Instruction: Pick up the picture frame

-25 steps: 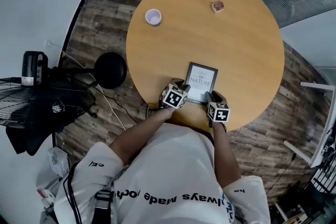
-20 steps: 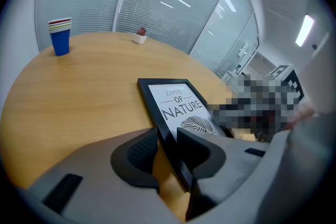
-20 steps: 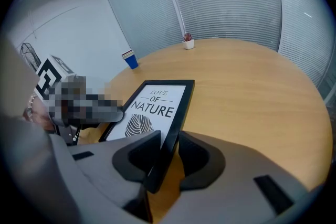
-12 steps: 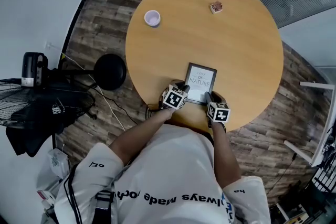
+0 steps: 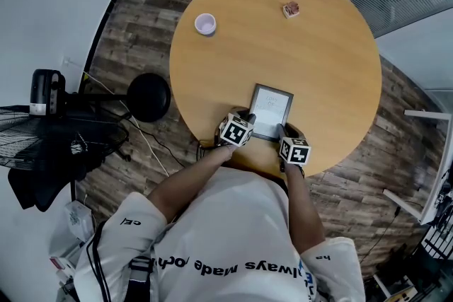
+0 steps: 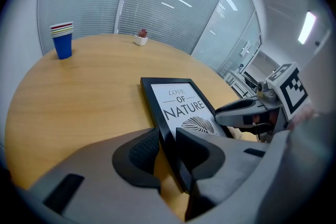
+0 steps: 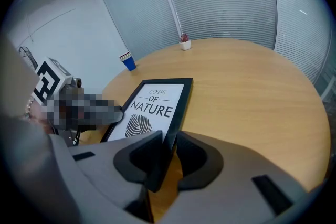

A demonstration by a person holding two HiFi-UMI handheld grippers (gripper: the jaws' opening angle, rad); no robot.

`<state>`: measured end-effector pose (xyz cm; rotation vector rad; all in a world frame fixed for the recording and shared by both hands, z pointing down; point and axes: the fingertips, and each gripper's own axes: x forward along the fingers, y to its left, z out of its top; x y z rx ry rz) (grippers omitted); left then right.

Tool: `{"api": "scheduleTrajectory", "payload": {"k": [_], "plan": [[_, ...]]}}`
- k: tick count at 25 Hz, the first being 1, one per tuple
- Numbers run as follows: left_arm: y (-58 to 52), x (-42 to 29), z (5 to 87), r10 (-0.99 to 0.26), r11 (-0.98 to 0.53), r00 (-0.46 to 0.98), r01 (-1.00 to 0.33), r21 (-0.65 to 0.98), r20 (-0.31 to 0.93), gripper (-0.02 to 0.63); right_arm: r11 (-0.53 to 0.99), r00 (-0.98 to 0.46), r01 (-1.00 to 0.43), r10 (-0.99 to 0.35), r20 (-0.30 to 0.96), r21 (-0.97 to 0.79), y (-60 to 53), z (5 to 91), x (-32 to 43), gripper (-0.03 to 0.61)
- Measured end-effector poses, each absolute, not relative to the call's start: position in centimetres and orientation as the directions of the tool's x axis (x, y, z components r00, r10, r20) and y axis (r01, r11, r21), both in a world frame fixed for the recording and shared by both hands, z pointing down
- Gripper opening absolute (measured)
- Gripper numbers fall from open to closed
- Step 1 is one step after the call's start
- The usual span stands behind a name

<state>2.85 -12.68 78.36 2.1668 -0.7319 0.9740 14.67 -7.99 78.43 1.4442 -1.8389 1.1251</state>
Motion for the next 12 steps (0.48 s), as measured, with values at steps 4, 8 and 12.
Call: {"api": "scheduleTrajectory", "payload": {"k": [4, 8, 12], "plan": [[-12.8, 2.9, 77.7, -0.232, -0.637, 0.566, -0.703, 0.316, 0.791, 0.112, 0.076, -0.282, -0.956, -0.511, 0.812, -0.284, -7.9, 77.9, 14.7, 0.1], [-12.6, 2.9, 77.3, -0.24, -0.644, 0.569, -0.699, 0.31, 0.786, 0.11, 0.078, -0.28, -0.956, -0.521, 0.807, -0.281, -7.7, 77.4, 14.7, 0.1], [-12.3, 3.1, 76.7, -0.24, -0.642, 0.571, -0.7, 0.313, 0.785, 0.112, 0.079, -0.274, -0.958, -0.528, 0.804, -0.275, -7.6, 76.8, 15.0, 0.1]]}}
